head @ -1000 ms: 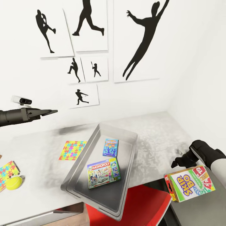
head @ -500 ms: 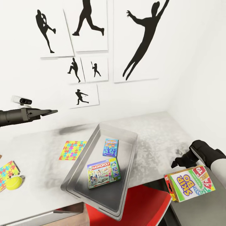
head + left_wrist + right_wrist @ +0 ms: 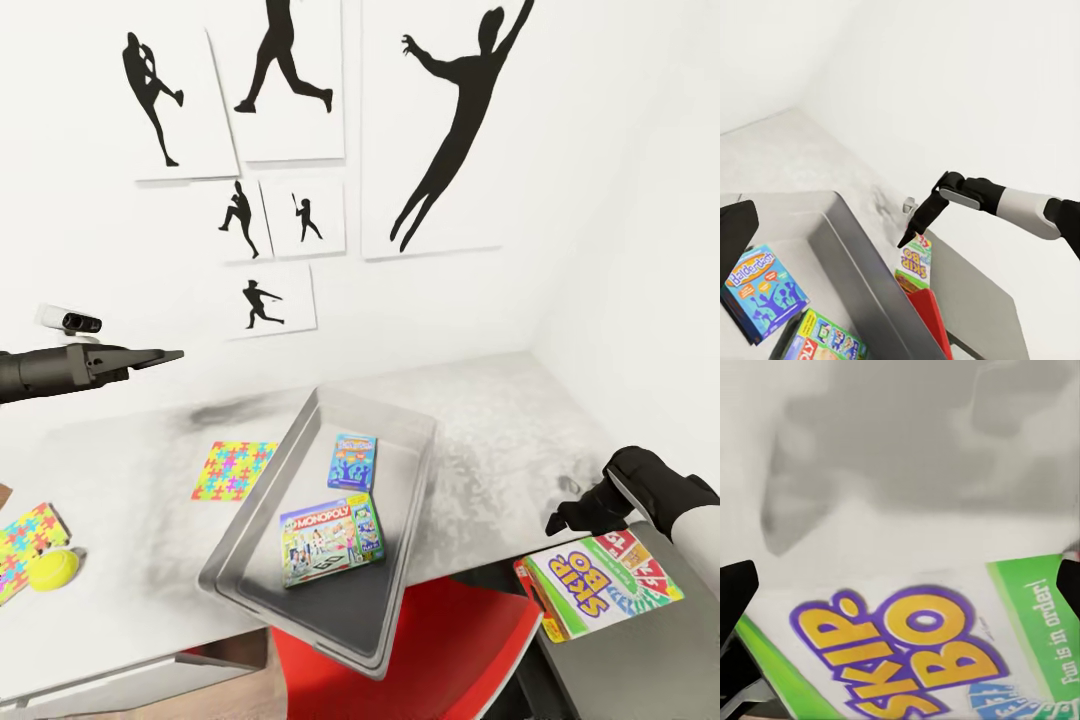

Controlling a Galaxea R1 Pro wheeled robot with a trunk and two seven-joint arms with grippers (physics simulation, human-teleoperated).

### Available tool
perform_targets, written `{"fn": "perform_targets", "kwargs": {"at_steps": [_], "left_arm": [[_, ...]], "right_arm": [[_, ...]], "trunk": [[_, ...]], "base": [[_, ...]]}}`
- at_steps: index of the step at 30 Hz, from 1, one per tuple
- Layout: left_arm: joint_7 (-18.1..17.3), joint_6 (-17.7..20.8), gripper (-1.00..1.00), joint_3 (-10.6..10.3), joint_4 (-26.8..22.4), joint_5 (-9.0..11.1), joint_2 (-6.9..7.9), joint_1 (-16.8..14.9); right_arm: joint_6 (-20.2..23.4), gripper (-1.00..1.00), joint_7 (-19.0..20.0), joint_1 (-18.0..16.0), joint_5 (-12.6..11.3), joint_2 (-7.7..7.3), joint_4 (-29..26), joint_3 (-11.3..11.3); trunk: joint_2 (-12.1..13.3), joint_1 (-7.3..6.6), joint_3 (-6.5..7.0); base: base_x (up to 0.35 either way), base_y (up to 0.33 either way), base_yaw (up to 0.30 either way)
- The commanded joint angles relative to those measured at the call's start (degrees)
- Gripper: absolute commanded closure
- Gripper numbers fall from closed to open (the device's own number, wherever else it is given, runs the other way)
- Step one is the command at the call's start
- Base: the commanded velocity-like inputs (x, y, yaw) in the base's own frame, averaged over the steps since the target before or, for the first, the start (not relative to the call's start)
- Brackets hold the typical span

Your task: Put all the toys in the child's room - the three board games (two on the bed and one on the table), the two jigsaw puzzles on the table, and the tennis ball on the table - inside the toy box on the table in the child's room.

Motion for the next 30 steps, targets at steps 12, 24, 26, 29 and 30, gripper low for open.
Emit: {"fn": "perform_targets", "kwargs": {"at_steps": [12,24,26,29,30], "left_arm": [[-0.22,0.61,-1.00,-0.01,0.00,-0.03,-0.01,-0.06],[-0.22,0.61,-1.00,-0.02,0.00,-0.03,0.08,-0.05],[-0.22,0.61,-1.00,-0.02,0.00,-0.03,0.08,-0.04],[-0.22,0.61,-1.00,-0.02,0.00,-0.03,0.08,-0.02],[-0.22,0.61,-1.00,-0.02,0.00,-0.03,0.08,-0.01]], "right_arm": [[0.21,-1.00,-0.01,-0.06,-0.32,-0.16,-0.02,0.39],[0.09,-1.00,-2.27,1.56,-0.40,-0.08,0.02,0.48],[-0.63,-1.00,-2.43,1.71,-0.40,-0.07,0.02,0.48],[-3.25,-1.00,-2.58,1.82,-0.55,-0.06,0.20,0.48],[-3.72,-1.00,-2.60,1.83,-0.59,-0.06,0.34,0.48]], "trunk": [[-0.11,0.03,-0.11],[-0.11,0.03,-0.11],[-0.11,0.03,-0.11],[-0.11,0.03,-0.11],[-0.11,0.03,-0.11]], "base": [[-0.029,0.000,0.000],[-0.084,-0.005,0.000],[-0.048,-0.006,0.000],[-0.021,-0.003,0.000],[-0.010,-0.001,0.000]]}}
